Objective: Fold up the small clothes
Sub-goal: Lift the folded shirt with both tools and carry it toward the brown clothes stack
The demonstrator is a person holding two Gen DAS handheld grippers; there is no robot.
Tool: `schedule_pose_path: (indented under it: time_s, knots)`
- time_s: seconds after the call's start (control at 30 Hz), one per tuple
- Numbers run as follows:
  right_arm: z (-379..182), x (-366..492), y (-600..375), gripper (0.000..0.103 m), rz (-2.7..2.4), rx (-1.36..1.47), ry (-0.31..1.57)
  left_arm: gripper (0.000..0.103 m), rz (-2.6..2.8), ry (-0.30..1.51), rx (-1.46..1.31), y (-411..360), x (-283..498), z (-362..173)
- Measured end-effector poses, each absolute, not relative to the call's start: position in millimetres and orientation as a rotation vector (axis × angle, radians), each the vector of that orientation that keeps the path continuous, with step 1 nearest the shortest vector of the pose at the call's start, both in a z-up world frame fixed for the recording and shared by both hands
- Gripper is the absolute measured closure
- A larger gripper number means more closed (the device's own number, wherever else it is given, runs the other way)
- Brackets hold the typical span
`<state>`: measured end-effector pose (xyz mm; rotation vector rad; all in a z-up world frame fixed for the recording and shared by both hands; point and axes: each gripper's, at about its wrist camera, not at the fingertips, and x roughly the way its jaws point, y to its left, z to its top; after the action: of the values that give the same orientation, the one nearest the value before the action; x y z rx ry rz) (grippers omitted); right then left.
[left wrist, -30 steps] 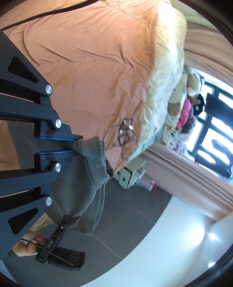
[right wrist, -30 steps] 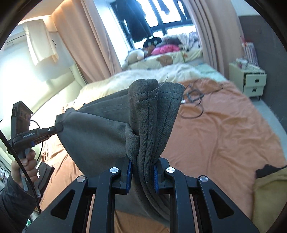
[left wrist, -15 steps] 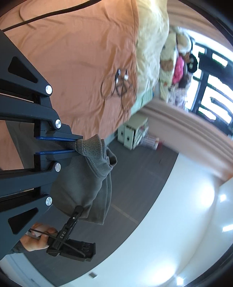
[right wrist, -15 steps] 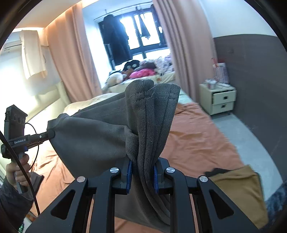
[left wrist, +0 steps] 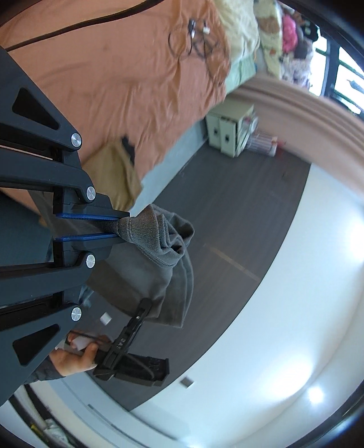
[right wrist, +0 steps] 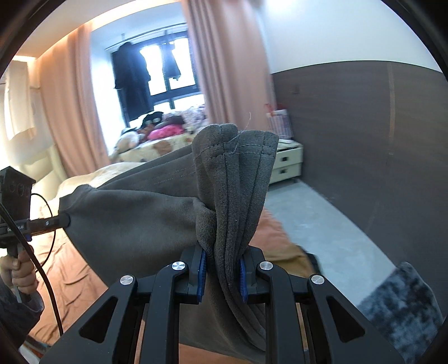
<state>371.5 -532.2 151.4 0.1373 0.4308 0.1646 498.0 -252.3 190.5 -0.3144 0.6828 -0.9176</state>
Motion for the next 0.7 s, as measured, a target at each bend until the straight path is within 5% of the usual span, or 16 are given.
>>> schedule_pose_path:
  time_s: [0.33, 0.7]
  knots:
    - [155.4, 314.0, -522.8, 0.088, 0.038, 0.15, 0.429, 0.095, -1.078, 0.789, -0.299, -340.0, 481.9, 174.2]
    - [124.9, 386.8, -494.8, 0.088, 0.014, 0.227, 0.516, 0.095, -1.003, 0.905, -0.322, -362.8, 543.7, 112.2]
